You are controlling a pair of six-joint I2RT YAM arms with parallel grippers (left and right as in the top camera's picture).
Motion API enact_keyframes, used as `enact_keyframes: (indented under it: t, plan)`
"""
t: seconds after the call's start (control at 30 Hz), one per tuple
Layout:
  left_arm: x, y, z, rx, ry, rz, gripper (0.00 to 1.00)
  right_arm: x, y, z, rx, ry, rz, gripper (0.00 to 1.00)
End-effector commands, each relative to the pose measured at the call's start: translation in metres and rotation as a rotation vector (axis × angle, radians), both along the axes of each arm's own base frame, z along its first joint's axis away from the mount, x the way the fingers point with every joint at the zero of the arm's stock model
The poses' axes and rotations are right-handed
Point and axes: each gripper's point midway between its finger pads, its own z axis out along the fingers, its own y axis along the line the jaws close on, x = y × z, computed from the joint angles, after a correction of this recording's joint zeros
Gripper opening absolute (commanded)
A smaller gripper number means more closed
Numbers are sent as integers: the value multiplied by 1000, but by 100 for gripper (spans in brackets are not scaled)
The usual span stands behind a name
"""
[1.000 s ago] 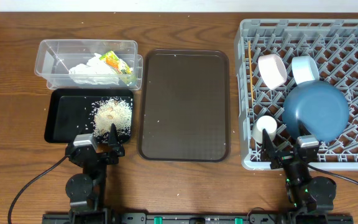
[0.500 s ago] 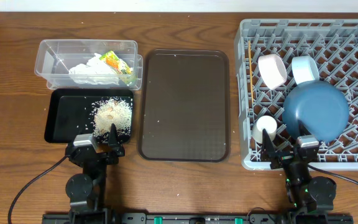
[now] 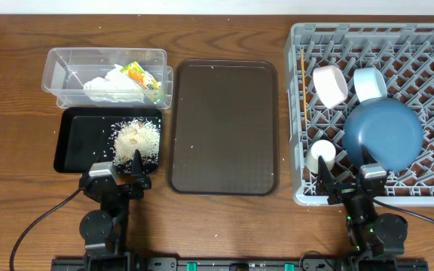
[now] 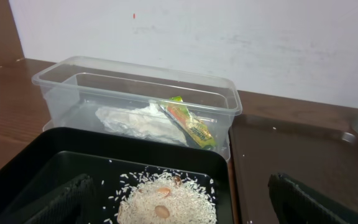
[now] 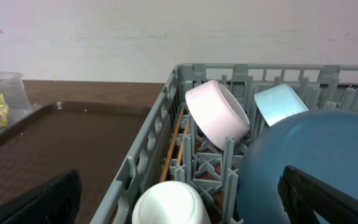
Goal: Sort waste into correct bins and load items into the dishwasher rack
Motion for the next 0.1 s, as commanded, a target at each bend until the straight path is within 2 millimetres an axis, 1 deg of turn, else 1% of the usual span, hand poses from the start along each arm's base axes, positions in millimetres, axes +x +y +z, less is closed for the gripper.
enact_keyframes:
  t: [0.0, 0.07]
  plan:
    - [-1, -4, -14, -11, 45, -18, 92, 0, 2, -1, 5, -1, 8, 99]
    - [-1, -4, -14, -11, 45, -18, 92, 0, 2, -1, 5, -1, 8, 99]
